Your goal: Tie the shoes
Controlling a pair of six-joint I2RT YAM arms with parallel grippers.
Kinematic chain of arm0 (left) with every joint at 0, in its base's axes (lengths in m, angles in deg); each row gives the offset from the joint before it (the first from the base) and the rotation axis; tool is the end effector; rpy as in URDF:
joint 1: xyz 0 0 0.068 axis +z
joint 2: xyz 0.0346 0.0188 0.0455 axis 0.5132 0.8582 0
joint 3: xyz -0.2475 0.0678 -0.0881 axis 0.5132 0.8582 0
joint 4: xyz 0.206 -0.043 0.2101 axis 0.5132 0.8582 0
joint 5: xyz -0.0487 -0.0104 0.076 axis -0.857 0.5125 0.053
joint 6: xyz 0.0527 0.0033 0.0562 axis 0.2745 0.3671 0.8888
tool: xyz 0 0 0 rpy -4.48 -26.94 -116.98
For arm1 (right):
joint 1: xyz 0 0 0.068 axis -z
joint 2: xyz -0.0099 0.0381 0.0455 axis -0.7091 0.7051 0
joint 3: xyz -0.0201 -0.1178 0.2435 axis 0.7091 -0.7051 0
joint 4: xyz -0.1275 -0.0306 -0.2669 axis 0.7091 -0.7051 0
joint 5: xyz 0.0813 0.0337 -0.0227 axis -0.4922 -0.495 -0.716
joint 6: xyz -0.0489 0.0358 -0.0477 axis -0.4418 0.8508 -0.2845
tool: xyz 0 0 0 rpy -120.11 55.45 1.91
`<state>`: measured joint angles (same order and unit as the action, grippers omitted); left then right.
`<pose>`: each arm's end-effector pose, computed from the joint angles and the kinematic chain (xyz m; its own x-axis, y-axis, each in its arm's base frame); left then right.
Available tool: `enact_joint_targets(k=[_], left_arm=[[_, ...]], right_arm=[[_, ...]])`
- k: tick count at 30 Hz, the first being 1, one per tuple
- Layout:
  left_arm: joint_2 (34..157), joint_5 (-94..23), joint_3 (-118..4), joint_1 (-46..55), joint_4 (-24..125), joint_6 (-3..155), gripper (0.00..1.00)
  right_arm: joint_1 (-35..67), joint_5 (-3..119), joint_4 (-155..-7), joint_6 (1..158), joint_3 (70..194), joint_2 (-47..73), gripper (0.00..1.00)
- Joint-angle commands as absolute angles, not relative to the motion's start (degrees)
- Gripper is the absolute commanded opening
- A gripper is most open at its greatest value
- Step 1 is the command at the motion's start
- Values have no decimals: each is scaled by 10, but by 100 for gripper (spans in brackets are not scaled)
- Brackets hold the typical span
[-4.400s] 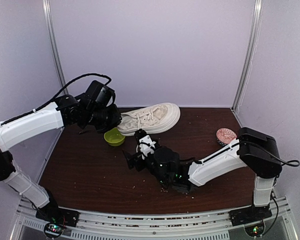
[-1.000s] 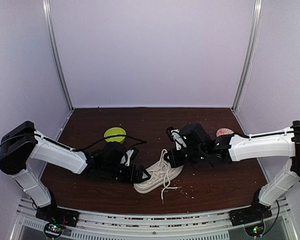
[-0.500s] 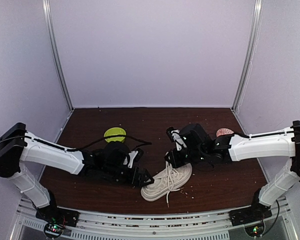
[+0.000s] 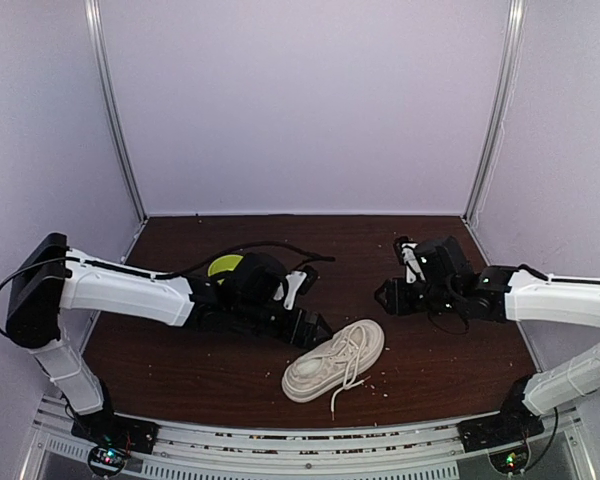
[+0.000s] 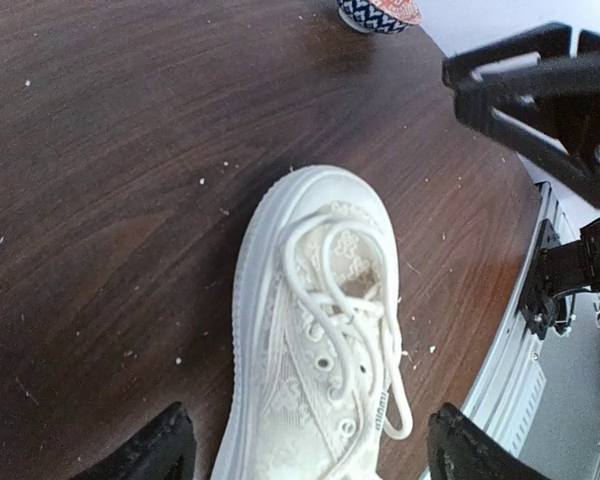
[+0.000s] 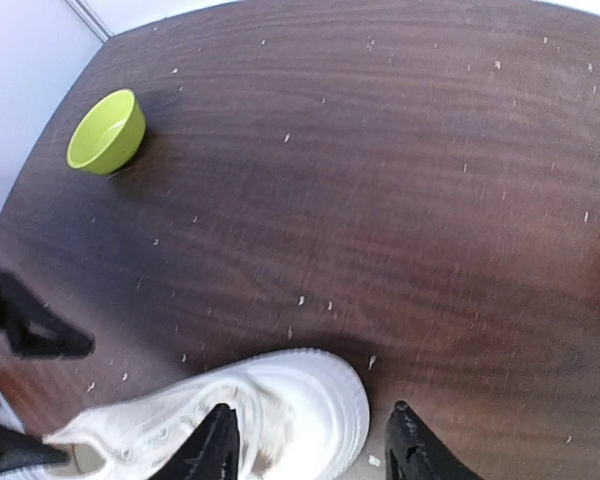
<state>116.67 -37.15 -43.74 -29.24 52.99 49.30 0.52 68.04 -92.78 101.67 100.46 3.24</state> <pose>0.1989 -0.3692 0.1583 -0.8196 0.1931 -0.5394 0.5245 0.6318 -0.5707 0.2310 0.2247 0.1955 -0.7308 -0.0363 -0.6816 -0.3731 0.8575 0.3544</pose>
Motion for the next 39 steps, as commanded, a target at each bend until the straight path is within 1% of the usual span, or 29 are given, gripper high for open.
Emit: enact_joint_targets(k=[1, 4, 7, 11, 15, 17, 22, 26, 28, 30, 34, 36, 39], left_arm=[[1213, -385, -497, -284, 573, 537, 82], [1205, -401, -470, -274, 558, 521, 85], [1182, -434, -419, -264, 512, 494, 87], [1156, -447, -359, -264, 489, 474, 89], [1128, -468, -289, -264, 427, 440, 90], [1119, -472, -268, -264, 411, 428, 90], [1117, -499, -236, -265, 351, 400, 90], [1124, -523, -228, -270, 323, 391, 91], [1132, -536, -232, -279, 315, 388, 91], [1143, -548, -235, -290, 297, 378, 91], [1165, -569, -234, -306, 241, 341, 90], [1167, -577, -235, -310, 221, 333, 90], [1137, -546, -245, -310, 274, 355, 91]], right_arm=[[-14, 624, -934, 1073, 931, -27, 53], [-62, 616, -902, 1119, 881, -52, 60], [-122, 625, -846, 1152, 848, -49, 63], [-189, 673, -839, 1148, 872, 0, 65], [-246, 708, -848, 1136, 909, 61, 69], [-258, 714, -848, 1140, 919, 86, 71], [-263, 730, -864, 1153, 943, 138, 70], [-263, 735, -857, 1154, 949, 162, 67], [-262, 741, -855, 1157, 950, 171, 62], [-262, 749, -852, 1158, 950, 173, 54], [-259, 770, -858, 1155, 945, 159, 30], [-251, 775, -861, 1154, 937, 144, 15], [-234, 776, -879, 1146, 931, 116, 0]])
